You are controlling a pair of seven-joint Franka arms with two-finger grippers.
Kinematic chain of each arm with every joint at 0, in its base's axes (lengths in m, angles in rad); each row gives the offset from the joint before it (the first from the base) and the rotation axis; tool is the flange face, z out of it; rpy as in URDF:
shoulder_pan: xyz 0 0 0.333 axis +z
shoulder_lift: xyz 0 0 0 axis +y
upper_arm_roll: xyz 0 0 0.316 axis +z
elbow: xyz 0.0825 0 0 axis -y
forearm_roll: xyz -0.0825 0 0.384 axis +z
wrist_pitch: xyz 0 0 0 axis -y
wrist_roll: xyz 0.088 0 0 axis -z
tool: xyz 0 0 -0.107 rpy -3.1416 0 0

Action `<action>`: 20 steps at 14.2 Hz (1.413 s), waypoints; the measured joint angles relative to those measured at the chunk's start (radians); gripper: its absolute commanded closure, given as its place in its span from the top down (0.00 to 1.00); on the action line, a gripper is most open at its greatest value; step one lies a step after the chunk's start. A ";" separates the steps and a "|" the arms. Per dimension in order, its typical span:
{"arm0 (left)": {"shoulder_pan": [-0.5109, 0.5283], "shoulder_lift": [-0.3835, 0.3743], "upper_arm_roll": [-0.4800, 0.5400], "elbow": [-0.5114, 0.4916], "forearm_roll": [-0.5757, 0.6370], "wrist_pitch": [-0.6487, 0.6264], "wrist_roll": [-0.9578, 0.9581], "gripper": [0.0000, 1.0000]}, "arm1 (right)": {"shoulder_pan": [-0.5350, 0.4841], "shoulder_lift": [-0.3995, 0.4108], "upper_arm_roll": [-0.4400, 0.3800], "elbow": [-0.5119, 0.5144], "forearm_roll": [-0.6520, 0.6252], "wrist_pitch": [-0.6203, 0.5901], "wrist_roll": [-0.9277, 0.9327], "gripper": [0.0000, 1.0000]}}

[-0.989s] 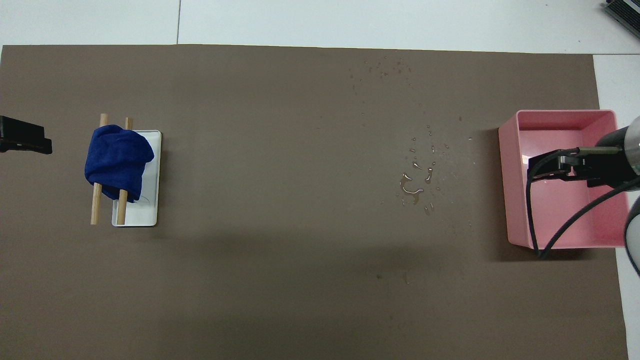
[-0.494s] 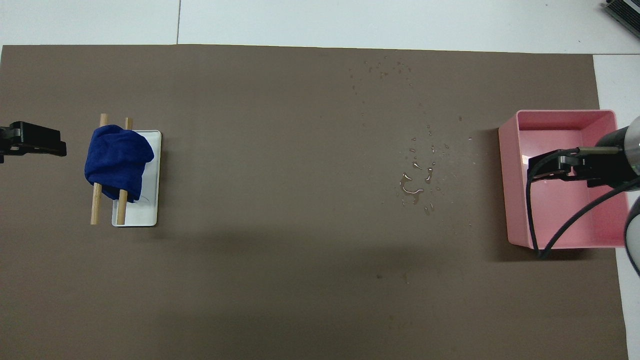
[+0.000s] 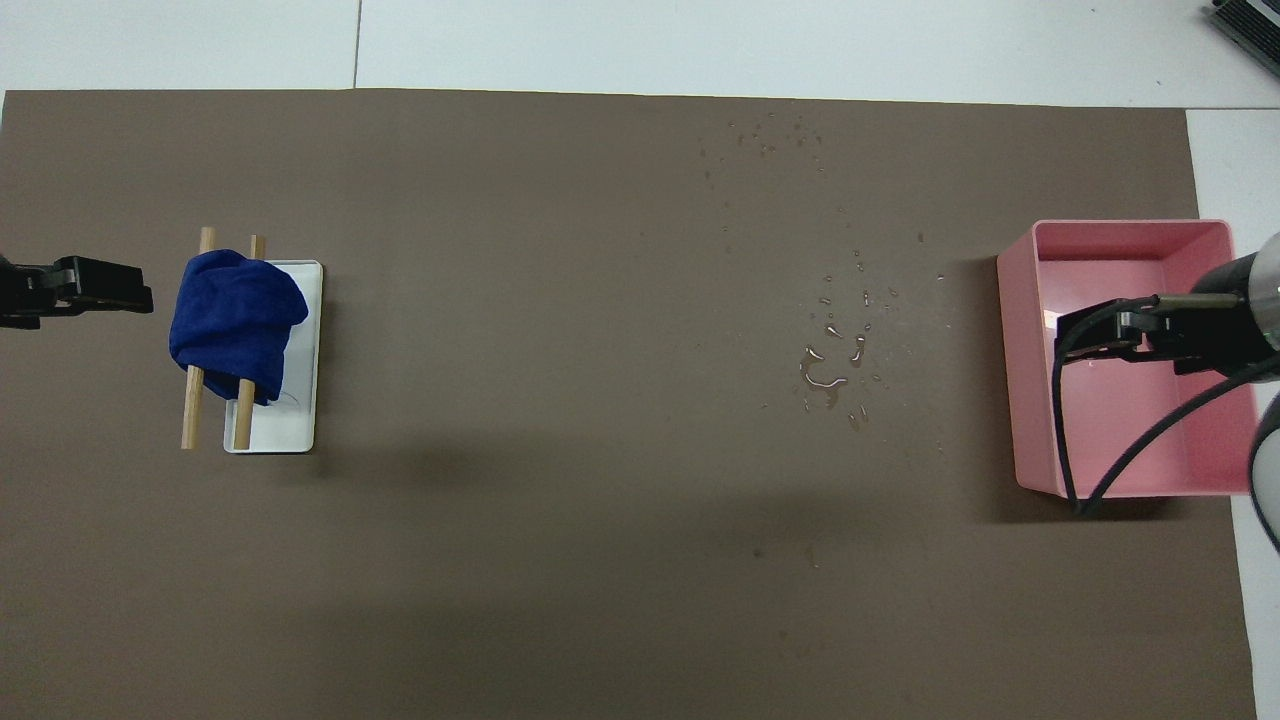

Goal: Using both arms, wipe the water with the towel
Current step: 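Reach the left gripper to the blue towel and grasp it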

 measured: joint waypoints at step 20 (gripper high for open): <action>0.041 0.151 -0.005 -0.176 0.003 0.369 0.091 0.63 | 0.000 -0.001 0.004 0.004 0.000 -0.004 0.000 1.00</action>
